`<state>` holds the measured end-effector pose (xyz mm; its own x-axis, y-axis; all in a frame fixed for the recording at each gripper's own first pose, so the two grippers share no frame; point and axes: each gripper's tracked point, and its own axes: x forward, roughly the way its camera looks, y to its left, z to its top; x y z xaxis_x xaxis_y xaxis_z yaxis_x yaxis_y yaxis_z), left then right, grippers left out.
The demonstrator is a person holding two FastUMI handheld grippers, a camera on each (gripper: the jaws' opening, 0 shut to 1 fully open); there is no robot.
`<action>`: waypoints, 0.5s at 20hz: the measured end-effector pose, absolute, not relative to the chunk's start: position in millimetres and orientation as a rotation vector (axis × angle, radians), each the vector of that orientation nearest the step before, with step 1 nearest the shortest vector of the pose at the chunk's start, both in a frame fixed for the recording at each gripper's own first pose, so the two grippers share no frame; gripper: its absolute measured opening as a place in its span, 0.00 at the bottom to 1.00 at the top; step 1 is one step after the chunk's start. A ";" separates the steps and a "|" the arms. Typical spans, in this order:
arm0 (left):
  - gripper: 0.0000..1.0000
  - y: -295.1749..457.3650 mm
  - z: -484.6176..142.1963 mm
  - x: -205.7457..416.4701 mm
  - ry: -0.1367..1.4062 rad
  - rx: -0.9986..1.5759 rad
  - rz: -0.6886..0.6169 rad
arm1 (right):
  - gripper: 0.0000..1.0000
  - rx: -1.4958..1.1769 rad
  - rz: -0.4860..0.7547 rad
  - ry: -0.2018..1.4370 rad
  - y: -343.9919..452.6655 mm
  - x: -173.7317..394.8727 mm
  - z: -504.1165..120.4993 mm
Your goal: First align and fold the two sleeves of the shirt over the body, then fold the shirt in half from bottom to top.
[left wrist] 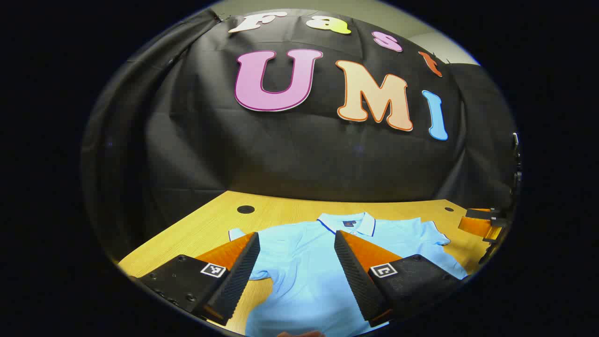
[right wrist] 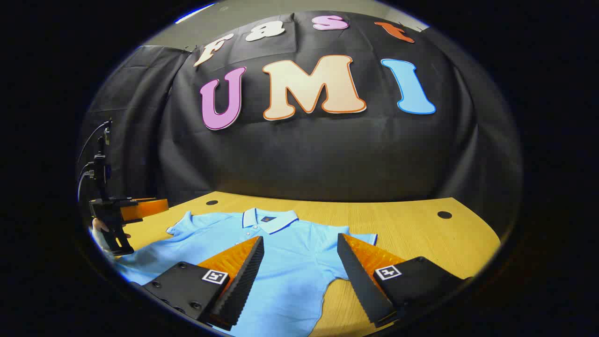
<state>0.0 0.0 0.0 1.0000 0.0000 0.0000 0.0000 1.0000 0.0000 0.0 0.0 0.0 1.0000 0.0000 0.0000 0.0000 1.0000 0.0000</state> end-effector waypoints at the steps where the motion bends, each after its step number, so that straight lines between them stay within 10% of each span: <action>1: 0.95 -0.2 -0.5 -0.2 0.002 -0.001 -0.001 | 0.98 -0.003 -0.005 0.001 -0.2 0.7 -0.2; 10: 0.95 -5.1 -4.9 -0.7 0.025 -0.006 -0.018 | 0.98 -0.002 -0.005 0.005 -0.3 0.9 -2.5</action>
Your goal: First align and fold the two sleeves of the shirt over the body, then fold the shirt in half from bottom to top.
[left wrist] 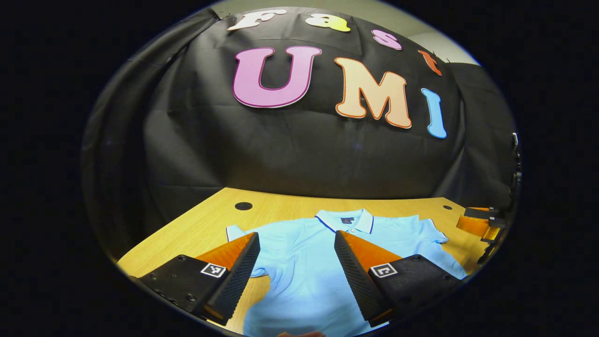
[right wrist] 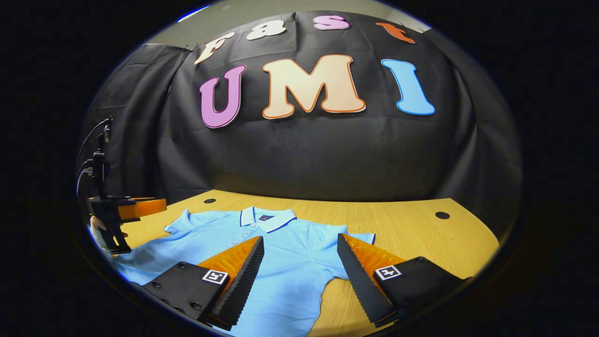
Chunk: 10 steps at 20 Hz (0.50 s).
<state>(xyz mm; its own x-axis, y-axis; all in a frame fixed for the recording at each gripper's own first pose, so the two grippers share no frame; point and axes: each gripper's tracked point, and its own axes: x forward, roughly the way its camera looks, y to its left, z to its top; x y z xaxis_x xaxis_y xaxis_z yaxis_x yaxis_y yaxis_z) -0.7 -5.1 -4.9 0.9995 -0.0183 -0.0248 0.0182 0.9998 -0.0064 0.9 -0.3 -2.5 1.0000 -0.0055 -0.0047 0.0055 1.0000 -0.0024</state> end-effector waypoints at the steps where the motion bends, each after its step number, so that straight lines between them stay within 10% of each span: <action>1: 0.95 -6.5 -4.8 -0.6 0.027 -0.008 -0.022 | 0.98 0.004 -0.003 0.011 0.0 0.5 -3.2; 10: 0.95 -7.0 -0.1 -3.5 0.017 -0.007 -0.026 | 0.98 0.008 -0.029 0.043 -8.9 6.3 -15.0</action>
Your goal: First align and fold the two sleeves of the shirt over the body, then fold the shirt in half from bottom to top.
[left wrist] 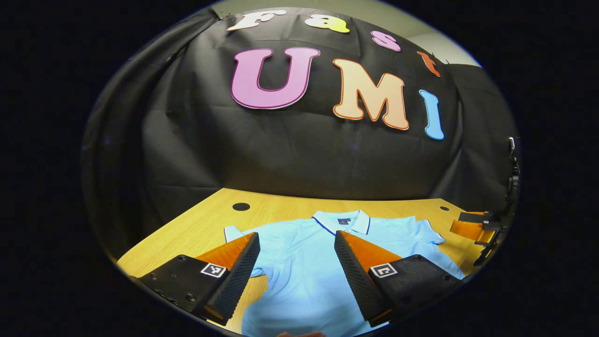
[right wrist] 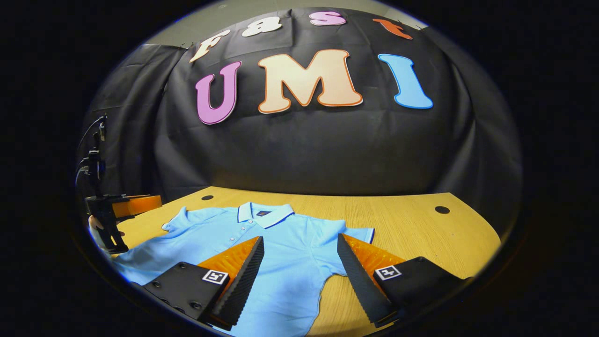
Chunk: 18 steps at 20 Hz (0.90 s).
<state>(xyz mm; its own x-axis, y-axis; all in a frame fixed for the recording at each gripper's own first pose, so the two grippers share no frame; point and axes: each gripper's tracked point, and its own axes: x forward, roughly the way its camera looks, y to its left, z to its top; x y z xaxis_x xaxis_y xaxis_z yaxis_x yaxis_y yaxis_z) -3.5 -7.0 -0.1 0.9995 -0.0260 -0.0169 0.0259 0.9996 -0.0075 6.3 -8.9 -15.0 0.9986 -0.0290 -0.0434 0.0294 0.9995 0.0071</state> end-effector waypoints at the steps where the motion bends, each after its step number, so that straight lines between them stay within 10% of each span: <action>1: 0.95 -6.6 0.9 -4.3 0.017 -0.006 -0.026 | 0.98 0.009 -0.041 0.057 -13.2 7.9 -18.8; 18: 0.95 -5.5 8.7 -8.6 0.012 -0.019 -0.048 | 0.97 0.081 -0.237 0.361 -96.1 94.5 -45.0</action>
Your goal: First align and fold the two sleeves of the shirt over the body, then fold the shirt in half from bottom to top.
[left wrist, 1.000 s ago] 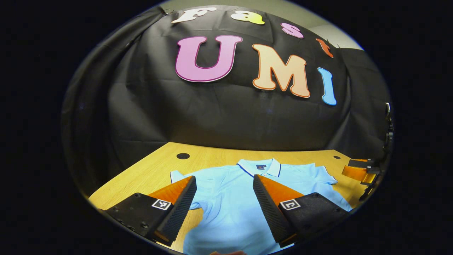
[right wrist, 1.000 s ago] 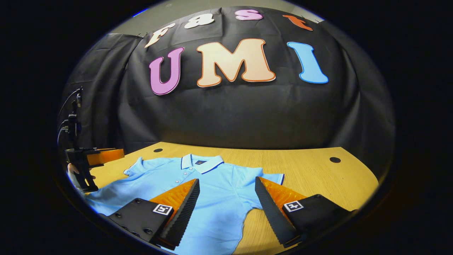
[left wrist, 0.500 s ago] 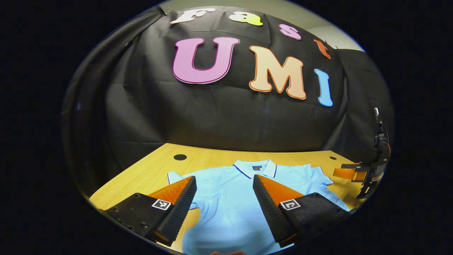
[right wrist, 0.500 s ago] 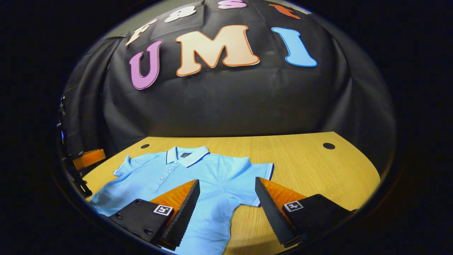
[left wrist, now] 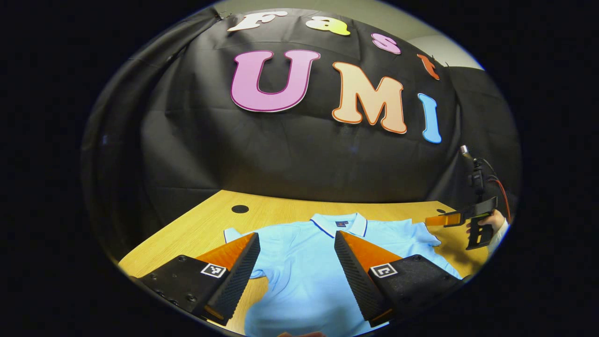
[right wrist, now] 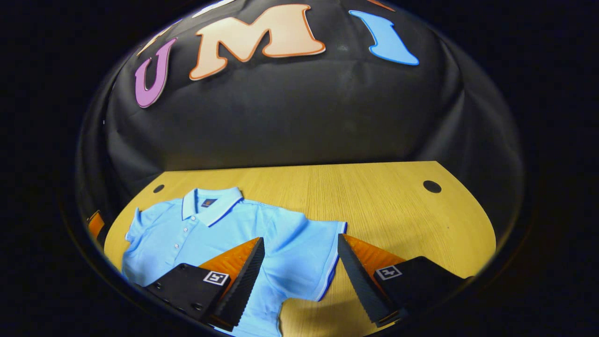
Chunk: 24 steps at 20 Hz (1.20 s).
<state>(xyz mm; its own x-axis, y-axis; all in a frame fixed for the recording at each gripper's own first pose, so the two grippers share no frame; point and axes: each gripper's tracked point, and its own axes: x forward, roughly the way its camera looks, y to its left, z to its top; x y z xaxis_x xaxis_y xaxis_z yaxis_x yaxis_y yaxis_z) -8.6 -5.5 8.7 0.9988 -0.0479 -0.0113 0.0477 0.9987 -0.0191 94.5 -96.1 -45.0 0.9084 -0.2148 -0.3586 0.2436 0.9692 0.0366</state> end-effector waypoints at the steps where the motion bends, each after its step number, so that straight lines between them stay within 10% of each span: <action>1: 0.95 -4.9 9.3 -9.1 0.011 -0.020 -0.046 | 0.98 0.091 -0.250 0.373 -101.4 99.5 -50.8; 14: 0.95 -0.6 6.8 -7.2 0.022 -0.020 -0.036 | 0.93 0.100 -0.263 0.455 -115.6 107.4 -89.9; 19: 0.95 0.7 4.0 -6.2 0.032 -0.018 -0.031 | 0.53 0.101 -0.230 0.455 -109.7 108.3 -91.0; 20: 0.95 1.0 3.5 -6.2 0.032 -0.018 -0.030 | 0.29 0.096 -0.224 0.449 -108.2 108.9 -90.4; 24: 0.95 2.0 2.2 -5.2 0.036 -0.018 -0.027 | 0.05 0.091 -0.207 0.450 -104.3 107.2 -90.2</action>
<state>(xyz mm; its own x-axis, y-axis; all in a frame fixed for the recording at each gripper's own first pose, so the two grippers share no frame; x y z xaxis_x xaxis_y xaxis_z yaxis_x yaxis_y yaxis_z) -5.2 2.0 2.2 0.9990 -0.0271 -0.0358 0.0264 0.9995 -0.0183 107.2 -104.3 -90.2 0.8799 -0.1778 -0.4407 0.2181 0.9750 0.0420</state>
